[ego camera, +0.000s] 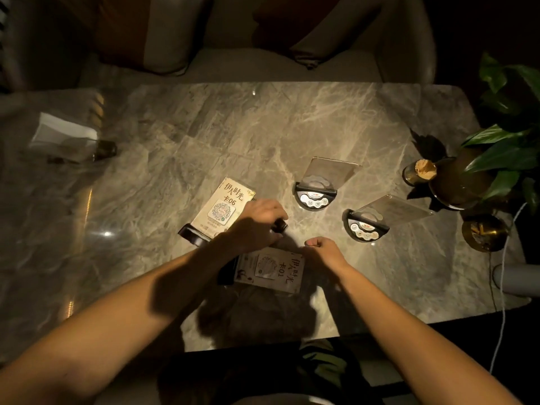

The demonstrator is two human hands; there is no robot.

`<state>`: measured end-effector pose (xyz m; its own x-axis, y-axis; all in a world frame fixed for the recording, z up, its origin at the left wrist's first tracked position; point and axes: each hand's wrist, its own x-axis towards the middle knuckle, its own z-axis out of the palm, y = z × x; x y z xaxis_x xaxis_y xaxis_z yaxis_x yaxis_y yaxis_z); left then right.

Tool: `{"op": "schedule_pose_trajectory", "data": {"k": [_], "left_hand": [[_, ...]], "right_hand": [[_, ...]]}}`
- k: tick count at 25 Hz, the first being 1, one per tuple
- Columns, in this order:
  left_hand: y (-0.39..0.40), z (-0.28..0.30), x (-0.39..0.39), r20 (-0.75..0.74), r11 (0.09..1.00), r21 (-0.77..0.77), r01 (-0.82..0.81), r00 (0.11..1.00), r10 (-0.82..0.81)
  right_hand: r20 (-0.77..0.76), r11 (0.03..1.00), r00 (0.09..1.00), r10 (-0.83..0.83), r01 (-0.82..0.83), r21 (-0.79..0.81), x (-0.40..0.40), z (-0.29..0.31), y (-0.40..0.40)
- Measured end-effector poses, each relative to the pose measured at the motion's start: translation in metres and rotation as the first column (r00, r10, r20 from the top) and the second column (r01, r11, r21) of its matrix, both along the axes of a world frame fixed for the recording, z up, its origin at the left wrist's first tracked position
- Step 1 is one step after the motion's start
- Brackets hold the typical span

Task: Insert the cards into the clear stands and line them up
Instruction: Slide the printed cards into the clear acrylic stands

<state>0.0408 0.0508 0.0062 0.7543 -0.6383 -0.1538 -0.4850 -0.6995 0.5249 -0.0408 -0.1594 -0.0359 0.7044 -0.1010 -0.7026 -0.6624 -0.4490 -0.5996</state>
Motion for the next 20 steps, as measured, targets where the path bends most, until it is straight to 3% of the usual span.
{"op": "schedule_pose_trajectory", "data": {"k": [2,5,9,16,18,20], "left_hand": [[0.004,-0.008,-0.022,0.191,0.995,-0.091,0.045,0.981,-0.027],[0.011,-0.015,-0.046,0.203,0.994,-0.039,0.106,0.974,-0.096],[0.020,-0.023,-0.060,0.108,0.947,0.292,0.134,0.979,-0.172],[0.003,-0.028,-0.065,-0.053,0.884,0.465,0.041,0.998,-0.019],[0.000,-0.026,-0.061,-0.130,0.889,0.458,0.031,0.991,0.032],[-0.001,-0.022,-0.058,-0.185,0.911,0.411,0.013,0.980,0.070]], "right_hand": [[-0.026,0.999,0.999,-0.043,0.044,0.019,-0.016,-0.007,0.003],[0.000,0.995,0.997,-0.081,0.081,0.060,-0.032,-0.015,0.004],[0.028,0.986,0.996,-0.080,0.075,0.151,-0.049,-0.028,-0.004],[-0.098,0.934,0.964,-0.247,0.264,0.243,-0.079,0.020,0.009],[-0.210,0.888,0.930,-0.301,0.354,0.294,-0.090,0.021,0.014],[-0.187,0.881,0.932,-0.310,0.356,0.312,-0.099,0.026,0.019]]}}
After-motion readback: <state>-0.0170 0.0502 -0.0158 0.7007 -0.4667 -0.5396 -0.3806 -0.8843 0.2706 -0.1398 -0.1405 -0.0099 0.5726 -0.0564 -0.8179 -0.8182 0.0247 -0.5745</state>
